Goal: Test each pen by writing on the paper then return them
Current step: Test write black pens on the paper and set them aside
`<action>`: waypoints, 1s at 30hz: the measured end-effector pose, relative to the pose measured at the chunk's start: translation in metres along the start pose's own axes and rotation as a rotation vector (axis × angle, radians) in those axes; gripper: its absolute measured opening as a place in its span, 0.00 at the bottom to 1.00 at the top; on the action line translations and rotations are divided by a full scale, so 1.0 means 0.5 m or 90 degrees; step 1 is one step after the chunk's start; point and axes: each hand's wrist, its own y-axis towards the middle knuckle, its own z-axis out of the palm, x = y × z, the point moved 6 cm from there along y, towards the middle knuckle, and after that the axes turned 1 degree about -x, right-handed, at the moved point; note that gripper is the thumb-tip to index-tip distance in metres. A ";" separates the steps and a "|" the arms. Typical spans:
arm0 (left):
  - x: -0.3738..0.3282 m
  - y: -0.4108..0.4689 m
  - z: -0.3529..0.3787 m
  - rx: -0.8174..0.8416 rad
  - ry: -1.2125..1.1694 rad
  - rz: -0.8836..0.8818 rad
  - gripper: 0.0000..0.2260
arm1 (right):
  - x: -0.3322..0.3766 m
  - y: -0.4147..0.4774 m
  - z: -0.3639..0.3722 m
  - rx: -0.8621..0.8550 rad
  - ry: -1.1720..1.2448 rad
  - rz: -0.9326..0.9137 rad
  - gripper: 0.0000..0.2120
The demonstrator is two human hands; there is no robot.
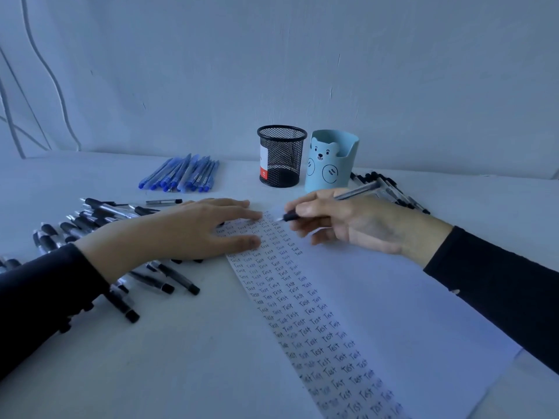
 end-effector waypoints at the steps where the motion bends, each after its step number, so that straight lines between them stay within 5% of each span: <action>1: 0.000 0.000 0.000 0.000 -0.002 0.000 0.33 | 0.001 -0.001 0.000 -0.031 -0.060 -0.021 0.05; 7: -0.002 0.000 0.000 0.004 0.000 0.003 0.34 | 0.011 -0.007 0.019 -0.068 -0.266 -0.073 0.03; 9: -0.001 0.000 -0.001 0.003 0.003 0.004 0.35 | 0.013 -0.007 0.020 -0.107 -0.315 -0.083 0.10; 13: -0.004 -0.001 -0.001 0.001 0.005 0.003 0.32 | -0.007 -0.004 0.018 -0.195 -0.243 -0.073 0.22; 30: -0.010 -0.002 -0.004 -0.009 0.004 0.001 0.31 | -0.021 -0.007 0.028 -0.230 -0.262 -0.102 0.20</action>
